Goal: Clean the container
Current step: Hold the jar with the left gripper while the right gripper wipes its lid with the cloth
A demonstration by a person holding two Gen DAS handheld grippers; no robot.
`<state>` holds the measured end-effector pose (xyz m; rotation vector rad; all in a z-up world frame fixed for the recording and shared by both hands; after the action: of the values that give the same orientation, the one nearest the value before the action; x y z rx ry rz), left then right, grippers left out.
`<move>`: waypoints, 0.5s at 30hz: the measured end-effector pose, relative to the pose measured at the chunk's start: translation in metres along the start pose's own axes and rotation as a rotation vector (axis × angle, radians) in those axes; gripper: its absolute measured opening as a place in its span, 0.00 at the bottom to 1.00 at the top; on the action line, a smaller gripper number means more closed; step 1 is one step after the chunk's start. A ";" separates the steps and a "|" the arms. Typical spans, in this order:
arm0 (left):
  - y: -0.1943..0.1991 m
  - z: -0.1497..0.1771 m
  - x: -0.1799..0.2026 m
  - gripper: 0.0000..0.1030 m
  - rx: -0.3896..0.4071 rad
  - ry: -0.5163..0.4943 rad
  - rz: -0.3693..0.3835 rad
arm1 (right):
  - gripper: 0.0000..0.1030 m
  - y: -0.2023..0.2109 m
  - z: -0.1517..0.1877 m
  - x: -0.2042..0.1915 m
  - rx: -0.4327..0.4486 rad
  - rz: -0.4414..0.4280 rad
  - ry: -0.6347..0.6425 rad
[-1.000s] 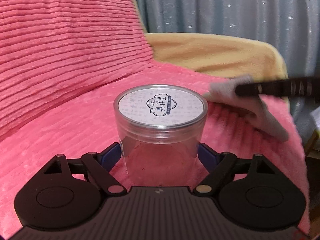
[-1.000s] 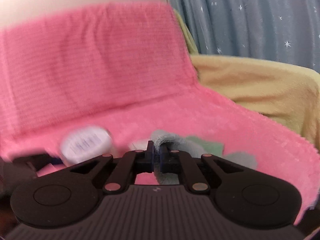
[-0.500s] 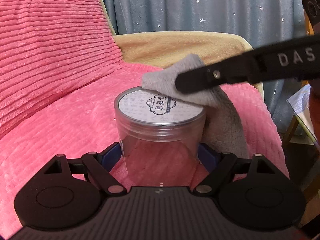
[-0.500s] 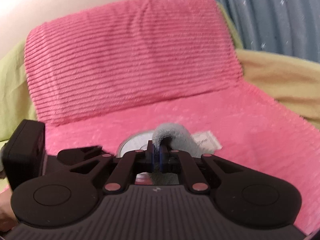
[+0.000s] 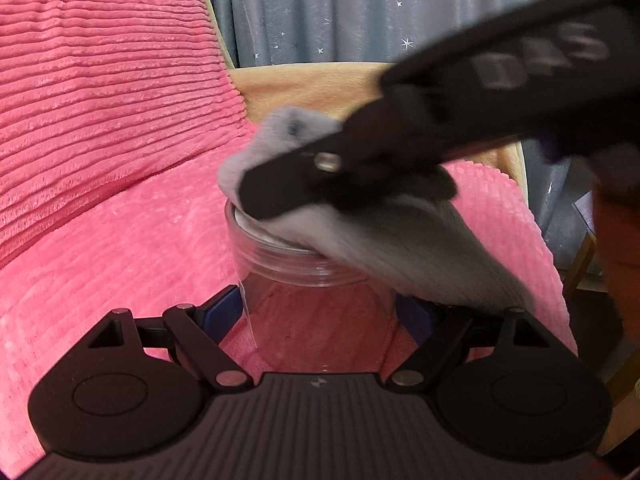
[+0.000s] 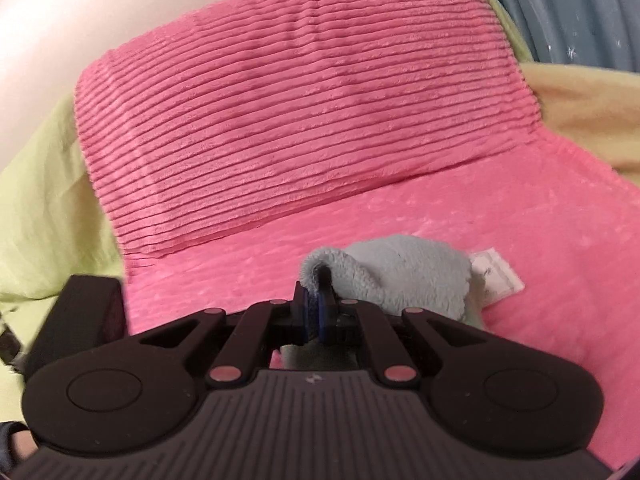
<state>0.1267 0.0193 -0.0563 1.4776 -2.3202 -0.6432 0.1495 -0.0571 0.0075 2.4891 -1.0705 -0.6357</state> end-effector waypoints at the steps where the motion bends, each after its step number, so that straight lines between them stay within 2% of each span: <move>1: -0.001 0.000 -0.001 0.81 0.001 0.001 0.001 | 0.02 -0.003 -0.002 0.001 0.008 0.020 0.007; 6: -0.003 -0.001 -0.004 0.81 0.000 0.011 0.008 | 0.02 0.008 -0.003 0.022 0.036 0.149 0.014; 8: -0.003 -0.002 -0.005 0.81 0.000 0.008 0.007 | 0.02 0.019 0.000 0.030 0.028 0.159 -0.008; 10: -0.004 -0.002 -0.004 0.81 -0.001 0.001 0.005 | 0.02 0.029 0.005 0.033 0.021 0.147 -0.032; 15: -0.001 -0.001 0.001 0.81 -0.004 -0.015 -0.004 | 0.03 0.037 0.016 0.019 -0.004 0.044 -0.085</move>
<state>0.1278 0.0181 -0.0559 1.4815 -2.3264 -0.6612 0.1312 -0.0977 0.0067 2.4478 -1.1498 -0.7358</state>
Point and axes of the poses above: each gripper's, at about its wrist camera, not at the fingertips, and y roughly against the way its jaws point, x to its right, z to its underside, the point moved 6 cm from there along -y, roughly the way its jaws point, and after that the axes turned 6 degrees about z, right-handed, at the moved point
